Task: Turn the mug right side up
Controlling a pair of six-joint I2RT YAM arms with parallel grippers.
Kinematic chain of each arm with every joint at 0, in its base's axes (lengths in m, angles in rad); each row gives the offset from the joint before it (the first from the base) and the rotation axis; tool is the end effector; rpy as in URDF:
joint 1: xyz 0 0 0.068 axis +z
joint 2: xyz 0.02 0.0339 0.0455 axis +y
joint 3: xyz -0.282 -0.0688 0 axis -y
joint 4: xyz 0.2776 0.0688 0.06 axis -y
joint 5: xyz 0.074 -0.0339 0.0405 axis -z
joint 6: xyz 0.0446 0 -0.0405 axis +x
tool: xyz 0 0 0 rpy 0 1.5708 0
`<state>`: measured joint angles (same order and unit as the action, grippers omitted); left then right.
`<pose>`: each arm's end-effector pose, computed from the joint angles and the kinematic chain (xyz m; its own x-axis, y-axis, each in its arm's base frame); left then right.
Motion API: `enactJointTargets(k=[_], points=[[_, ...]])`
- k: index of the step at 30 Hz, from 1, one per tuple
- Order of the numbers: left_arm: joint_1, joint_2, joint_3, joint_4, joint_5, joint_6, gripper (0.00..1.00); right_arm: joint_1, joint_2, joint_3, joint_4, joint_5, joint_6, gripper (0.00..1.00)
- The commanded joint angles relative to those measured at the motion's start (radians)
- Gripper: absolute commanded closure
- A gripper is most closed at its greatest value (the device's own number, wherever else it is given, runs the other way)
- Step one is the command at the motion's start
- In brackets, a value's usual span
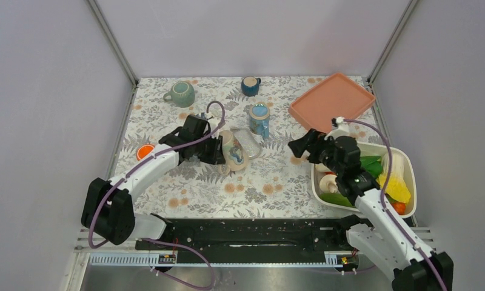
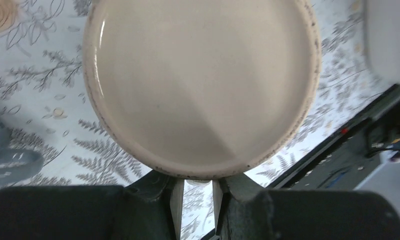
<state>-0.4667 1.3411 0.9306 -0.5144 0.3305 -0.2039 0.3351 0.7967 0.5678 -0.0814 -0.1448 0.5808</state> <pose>0.2652 -0.1498 0.2395 -0.8199 0.1986 -0.5370 0.4432 0.8139 -0.3757 0.2050 0.0782 0.2745 -0.4908 0.4040 -0.7719 -0.2223 0.7986 0.5593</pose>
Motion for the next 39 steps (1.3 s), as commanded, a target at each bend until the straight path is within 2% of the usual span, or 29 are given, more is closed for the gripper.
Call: enactJointTargets(k=[1, 4, 7, 9, 13, 20, 22, 24, 27, 30, 32, 33, 34, 35, 37, 38, 39], points=[[0.029, 0.022, 0.125, 0.197, 0.239, -0.127, 1.00, 0.141, 0.117, -0.023, 0.263, -0.079, 0.170, 0.01], [0.047, 0.041, 0.156, 0.220, 0.324, -0.196, 1.00, 0.172, 0.234, -0.054, 0.439, -0.150, 0.282, 0.01], [0.050, 0.033, 0.170, 0.250, 0.358, -0.244, 1.00, 0.182, 0.310, -0.061, 0.447, -0.159, 0.324, 0.02], [0.049, 0.020, 0.174, 0.275, 0.381, -0.285, 1.00, 0.182, 0.316, -0.096, 0.491, -0.159, 0.354, 0.01], [0.042, 0.004, 0.191, 0.323, 0.431, -0.367, 1.00, 0.185, 0.326, -0.167, 0.787, -0.231, 0.483, 0.01], [-0.033, -0.016, 0.185, 0.372, 0.467, -0.449, 1.00, 0.190, 0.374, -0.144, 0.958, -0.292, 0.595, 0.01], [-0.065, -0.017, 0.181, 0.384, 0.478, -0.470, 1.00, 0.191, 0.406, -0.142, 1.049, -0.317, 0.648, 0.05], [-0.083, -0.013, 0.178, 0.386, 0.477, -0.473, 1.00, 0.191, 0.428, -0.144, 1.176, -0.333, 0.706, 0.21], [-0.090, 0.000, 0.169, 0.389, 0.483, -0.468, 1.00, 0.190, 0.424, -0.126, 1.207, -0.336, 0.716, 0.63], [-0.089, 0.009, 0.180, 0.332, 0.459, -0.415, 1.00, 0.190, 0.364, -0.080, 0.987, -0.309, 0.614, 0.98], [-0.086, 0.018, 0.197, 0.277, 0.425, -0.353, 0.98, 0.189, 0.301, -0.030, 0.763, -0.257, 0.490, 1.00], [-0.086, 0.022, 0.225, 0.200, 0.385, -0.308, 0.79, 0.189, 0.264, 0.002, 0.631, -0.220, 0.412, 1.00], [-0.084, 0.026, 0.250, 0.163, 0.335, -0.259, 0.56, 0.189, 0.228, 0.048, 0.476, -0.170, 0.319, 1.00], [-0.077, 0.029, 0.277, 0.094, 0.296, -0.211, 0.40, 0.189, 0.194, 0.105, 0.323, -0.106, 0.217, 1.00], [-0.063, 0.024, 0.320, 0.012, 0.199, -0.093, 0.14, 0.189, 0.139, 0.212, 0.044, 0.023, 0.041, 1.00], [-0.058, 0.016, 0.336, -0.019, 0.152, -0.035, 0.04, 0.190, 0.125, 0.280, -0.061, 0.083, -0.055, 1.00], [-0.057, 0.001, 0.350, -0.045, 0.085, 0.022, 0.01, 0.190, 0.121, 0.328, -0.154, 0.145, -0.119, 1.00]])
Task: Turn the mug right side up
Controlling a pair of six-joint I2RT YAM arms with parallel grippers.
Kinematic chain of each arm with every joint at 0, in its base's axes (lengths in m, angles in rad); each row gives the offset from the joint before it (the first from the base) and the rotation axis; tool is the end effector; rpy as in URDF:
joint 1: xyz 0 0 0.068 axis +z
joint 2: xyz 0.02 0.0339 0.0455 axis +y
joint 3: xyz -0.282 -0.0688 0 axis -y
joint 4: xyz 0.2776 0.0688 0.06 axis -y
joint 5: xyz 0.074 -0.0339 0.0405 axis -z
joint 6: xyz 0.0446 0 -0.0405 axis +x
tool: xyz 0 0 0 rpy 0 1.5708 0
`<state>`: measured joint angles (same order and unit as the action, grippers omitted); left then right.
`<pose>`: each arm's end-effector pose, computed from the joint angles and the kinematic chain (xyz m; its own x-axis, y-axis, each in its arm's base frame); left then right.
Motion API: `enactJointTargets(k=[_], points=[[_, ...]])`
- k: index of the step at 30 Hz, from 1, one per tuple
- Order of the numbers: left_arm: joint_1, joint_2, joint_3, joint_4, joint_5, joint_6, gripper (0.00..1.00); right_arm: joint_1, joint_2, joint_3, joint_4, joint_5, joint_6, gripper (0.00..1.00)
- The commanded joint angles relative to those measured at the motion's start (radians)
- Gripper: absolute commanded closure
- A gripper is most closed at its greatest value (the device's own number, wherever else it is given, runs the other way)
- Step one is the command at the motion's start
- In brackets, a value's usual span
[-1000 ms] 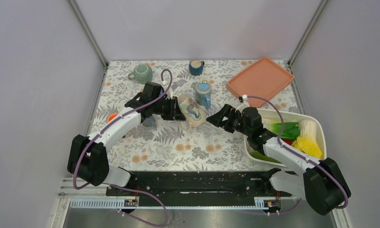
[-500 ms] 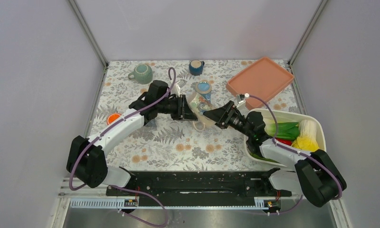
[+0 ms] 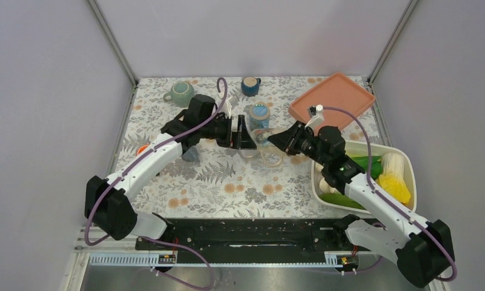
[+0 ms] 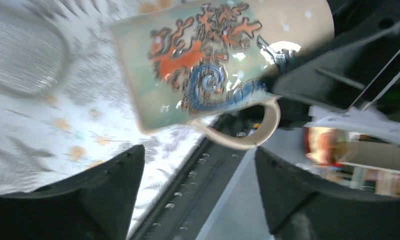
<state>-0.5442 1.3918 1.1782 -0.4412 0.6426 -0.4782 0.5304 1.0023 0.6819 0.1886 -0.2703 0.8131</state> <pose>0.2777 -0.1993 0.3240 -0.8404 0.0780 -0.5362 0.4893 0.5347 -0.6890 0.2239 0.1451 0.3053 -0.5979 0.4609 -0.6558 -0.4096 0.5276 0.7442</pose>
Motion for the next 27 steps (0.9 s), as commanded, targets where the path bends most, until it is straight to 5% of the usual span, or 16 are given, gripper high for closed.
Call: enactJointTargets(k=[1, 8, 20, 27], points=[[0.021, -0.063, 0.115, -0.139, -0.268, 0.349, 0.01, -0.007, -0.083, 0.268, -0.507, 0.325, -0.409, 1.00], [0.021, -0.100, 0.149, -0.273, -0.414, 0.584, 0.01, -0.046, 0.089, 0.615, -0.881, 0.603, -0.721, 1.00], [0.097, 0.038, 0.267, -0.390, -0.522, 0.737, 0.01, -0.519, 0.788, 1.298, -1.096, 0.491, -0.847, 1.00], [0.155, 0.067, 0.269, -0.406, -0.601, 0.734, 0.01, -0.613, 1.321, 2.073, -1.274, 0.492, -0.870, 1.00]])
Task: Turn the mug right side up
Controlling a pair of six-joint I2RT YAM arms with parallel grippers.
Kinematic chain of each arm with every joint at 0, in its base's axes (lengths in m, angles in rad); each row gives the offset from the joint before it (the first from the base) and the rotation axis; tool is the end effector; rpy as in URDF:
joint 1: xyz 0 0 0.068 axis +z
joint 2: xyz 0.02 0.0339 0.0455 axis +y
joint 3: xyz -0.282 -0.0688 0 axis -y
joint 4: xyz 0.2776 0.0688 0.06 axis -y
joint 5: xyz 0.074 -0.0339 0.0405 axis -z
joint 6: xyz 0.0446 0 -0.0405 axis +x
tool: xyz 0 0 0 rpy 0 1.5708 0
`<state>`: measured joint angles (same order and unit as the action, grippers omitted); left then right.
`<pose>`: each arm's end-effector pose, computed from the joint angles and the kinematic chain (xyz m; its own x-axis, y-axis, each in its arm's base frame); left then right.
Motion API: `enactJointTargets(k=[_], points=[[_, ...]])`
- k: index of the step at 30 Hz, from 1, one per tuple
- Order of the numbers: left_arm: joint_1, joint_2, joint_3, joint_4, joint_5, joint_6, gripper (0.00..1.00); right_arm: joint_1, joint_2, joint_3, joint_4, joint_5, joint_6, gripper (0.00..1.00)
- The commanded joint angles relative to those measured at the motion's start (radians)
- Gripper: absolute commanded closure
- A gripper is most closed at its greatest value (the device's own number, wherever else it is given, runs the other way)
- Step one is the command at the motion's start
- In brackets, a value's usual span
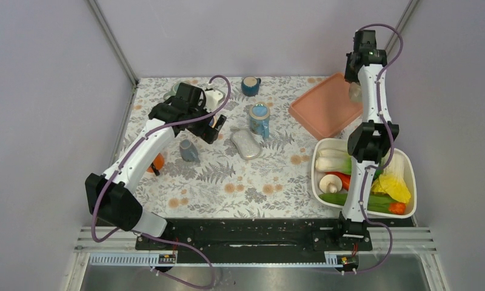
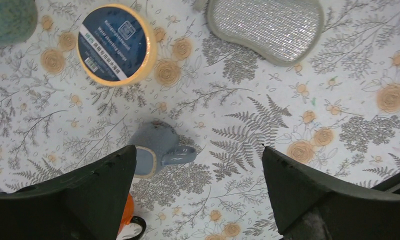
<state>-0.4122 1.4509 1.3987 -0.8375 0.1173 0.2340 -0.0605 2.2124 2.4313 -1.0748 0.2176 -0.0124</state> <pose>0.3104 -0.1414 0.3470 -0.5845 0.5069 -0.6336 0.6178 0.7843 0.0576 0.5222 -0.0413 0.3695 -0.7562 0.0337 -0.6535 0.1909 0.9666 -0.1711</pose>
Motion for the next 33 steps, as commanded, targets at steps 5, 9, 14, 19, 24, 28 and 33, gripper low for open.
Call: enactJointTargets(k=[5, 9, 14, 19, 24, 28, 33], points=[[0.024, -0.021, 0.004, 0.045, -0.089, 0.029, 0.01, -0.075, 0.050, 0.078, 0.368, -0.083, 0.028, 1.00], [0.027, 0.010, 0.013, 0.044, -0.154, -0.019, 0.01, -0.085, 0.196, 0.280, 0.382, -0.110, 0.065, 1.00], [0.026, -0.031, -0.016, 0.065, -0.123, -0.005, 0.01, -0.103, 0.231, 0.209, 0.408, -0.088, 0.114, 1.00], [0.028, -0.078, -0.090, 0.148, -0.169, 0.042, 0.01, -0.122, 0.275, 0.208, 0.352, -0.062, 0.137, 1.00], [0.055, -0.053, -0.080, 0.149, -0.130, 0.044, 0.01, -0.144, 0.289, 0.229, 0.320, -0.013, 0.173, 1.00], [0.075, -0.043, -0.091, 0.157, -0.079, 0.039, 0.01, -0.168, 0.296, 0.204, 0.308, -0.055, 0.209, 1.00], [0.098, -0.045, -0.100, 0.160, -0.044, 0.051, 0.01, -0.176, 0.340, 0.216, 0.286, -0.122, 0.265, 1.00]])
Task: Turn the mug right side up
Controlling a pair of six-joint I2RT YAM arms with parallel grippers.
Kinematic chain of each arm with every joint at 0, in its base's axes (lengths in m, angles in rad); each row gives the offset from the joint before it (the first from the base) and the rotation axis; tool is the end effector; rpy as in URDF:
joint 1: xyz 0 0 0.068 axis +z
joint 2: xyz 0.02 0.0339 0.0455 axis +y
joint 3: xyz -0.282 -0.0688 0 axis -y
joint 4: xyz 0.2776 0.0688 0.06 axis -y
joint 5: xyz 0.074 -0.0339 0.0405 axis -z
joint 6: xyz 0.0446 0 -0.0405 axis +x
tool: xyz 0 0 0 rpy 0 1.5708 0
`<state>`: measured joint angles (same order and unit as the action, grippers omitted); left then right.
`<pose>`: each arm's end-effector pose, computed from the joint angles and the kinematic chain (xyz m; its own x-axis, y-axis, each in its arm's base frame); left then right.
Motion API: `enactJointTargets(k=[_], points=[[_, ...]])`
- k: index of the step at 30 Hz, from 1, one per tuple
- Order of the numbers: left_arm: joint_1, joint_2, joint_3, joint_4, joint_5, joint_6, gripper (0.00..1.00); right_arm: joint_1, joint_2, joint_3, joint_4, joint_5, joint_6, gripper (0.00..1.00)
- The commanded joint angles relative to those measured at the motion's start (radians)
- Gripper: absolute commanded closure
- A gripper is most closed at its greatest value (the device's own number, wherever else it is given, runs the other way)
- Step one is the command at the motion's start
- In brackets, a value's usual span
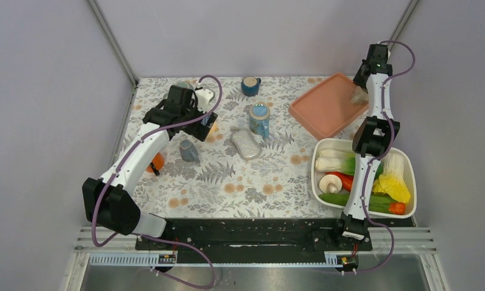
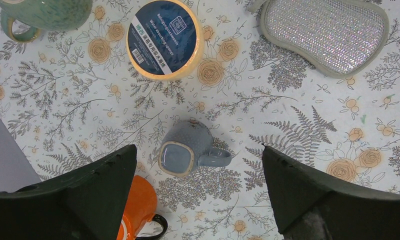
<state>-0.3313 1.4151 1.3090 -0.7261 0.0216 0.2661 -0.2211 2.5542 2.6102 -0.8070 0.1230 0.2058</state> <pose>0.3198 -0.1110 0.3347 -0.5855 0.4794 -0.6538 0.5109 0.8443 0.1616 0.5988 -0.1402 0.2645 -0.5894 0.3403 -0.7327 0.4348 0.8980 0.0674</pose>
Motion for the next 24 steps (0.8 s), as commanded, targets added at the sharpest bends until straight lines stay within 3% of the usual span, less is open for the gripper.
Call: enactJointTargets(k=[1, 4, 7, 13, 16, 19, 21, 24], points=[[0.021, -0.009, -0.013, 0.048, 0.058, 0.024, 0.01, -0.015, 0.001, 0.039, 0.017, -0.032, 0.053, 0.93], [0.031, -0.015, -0.020, 0.043, 0.072, 0.040, 0.01, -0.017, -0.005, 0.035, 0.019, -0.035, 0.061, 0.56], [0.035, -0.020, -0.021, 0.040, 0.086, 0.042, 0.01, -0.017, -0.024, 0.035, 0.030, -0.047, 0.065, 0.37], [0.037, -0.002, 0.007, 0.020, 0.090, 0.006, 0.01, -0.015, -0.068, 0.019, 0.074, -0.089, 0.074, 0.29], [0.069, -0.011, 0.020, -0.011, 0.174, -0.037, 0.01, -0.015, -0.112, 0.011, 0.056, -0.091, 0.049, 0.19], [0.102, -0.029, 0.015, -0.031, 0.207, -0.082, 0.01, -0.014, -0.189, -0.028, 0.052, -0.096, 0.019, 0.01], [0.115, -0.031, 0.013, -0.052, 0.188, -0.088, 0.01, -0.014, -0.243, -0.059, 0.047, -0.107, 0.005, 0.01], [0.116, -0.036, 0.012, -0.106, 0.250, 0.084, 0.01, -0.005, -0.325, -0.083, 0.031, -0.157, -0.039, 0.01]])
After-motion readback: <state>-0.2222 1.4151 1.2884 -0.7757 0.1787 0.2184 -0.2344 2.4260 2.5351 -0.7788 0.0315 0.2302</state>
